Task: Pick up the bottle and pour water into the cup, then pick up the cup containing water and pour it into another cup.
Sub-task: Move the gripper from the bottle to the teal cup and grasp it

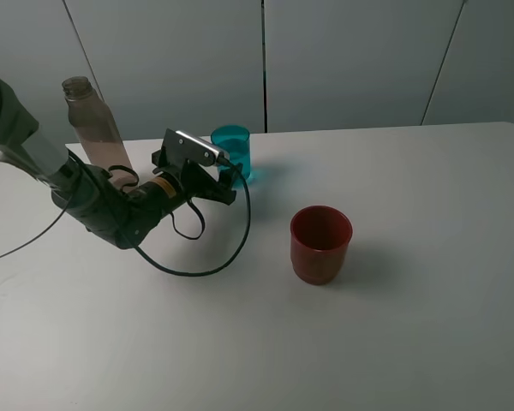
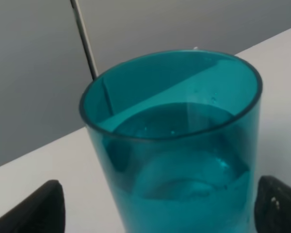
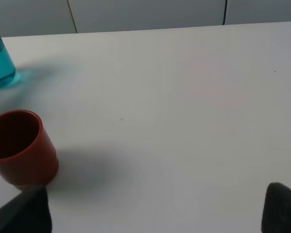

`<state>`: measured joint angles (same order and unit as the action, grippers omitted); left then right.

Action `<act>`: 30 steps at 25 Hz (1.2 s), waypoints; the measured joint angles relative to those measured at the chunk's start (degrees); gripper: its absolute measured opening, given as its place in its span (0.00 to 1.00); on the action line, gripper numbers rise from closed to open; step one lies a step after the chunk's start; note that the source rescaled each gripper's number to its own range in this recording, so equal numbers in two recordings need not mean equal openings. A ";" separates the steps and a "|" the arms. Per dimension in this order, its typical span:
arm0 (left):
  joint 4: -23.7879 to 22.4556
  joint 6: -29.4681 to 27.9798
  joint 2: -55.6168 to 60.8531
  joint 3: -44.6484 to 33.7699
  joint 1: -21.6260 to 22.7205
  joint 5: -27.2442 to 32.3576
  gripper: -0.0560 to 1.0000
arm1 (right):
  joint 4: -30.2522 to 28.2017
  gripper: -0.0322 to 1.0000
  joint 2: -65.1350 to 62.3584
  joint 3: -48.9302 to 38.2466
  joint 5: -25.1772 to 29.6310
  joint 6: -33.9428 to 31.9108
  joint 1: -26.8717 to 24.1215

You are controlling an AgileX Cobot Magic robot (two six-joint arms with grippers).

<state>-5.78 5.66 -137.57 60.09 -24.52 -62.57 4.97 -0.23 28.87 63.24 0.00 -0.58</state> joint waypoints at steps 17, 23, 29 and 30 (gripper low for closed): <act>-1.79 -0.60 -6.04 7.89 0.00 -2.26 0.99 | 0.00 0.23 0.00 0.00 0.00 0.39 0.00; -2.72 -1.18 -7.89 11.50 0.00 -2.19 0.99 | 0.00 0.23 0.00 0.00 0.00 0.00 0.00; -7.03 -3.09 -9.30 15.74 0.46 -0.11 0.99 | 0.00 0.23 0.00 0.00 0.00 0.00 0.00; -7.17 -3.25 -9.60 16.57 0.40 -0.10 0.99 | 0.00 0.23 0.00 0.00 0.00 0.00 0.00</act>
<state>-12.95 2.41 -147.17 76.66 -24.12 -62.67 4.97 -0.23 28.87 63.24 0.00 -0.58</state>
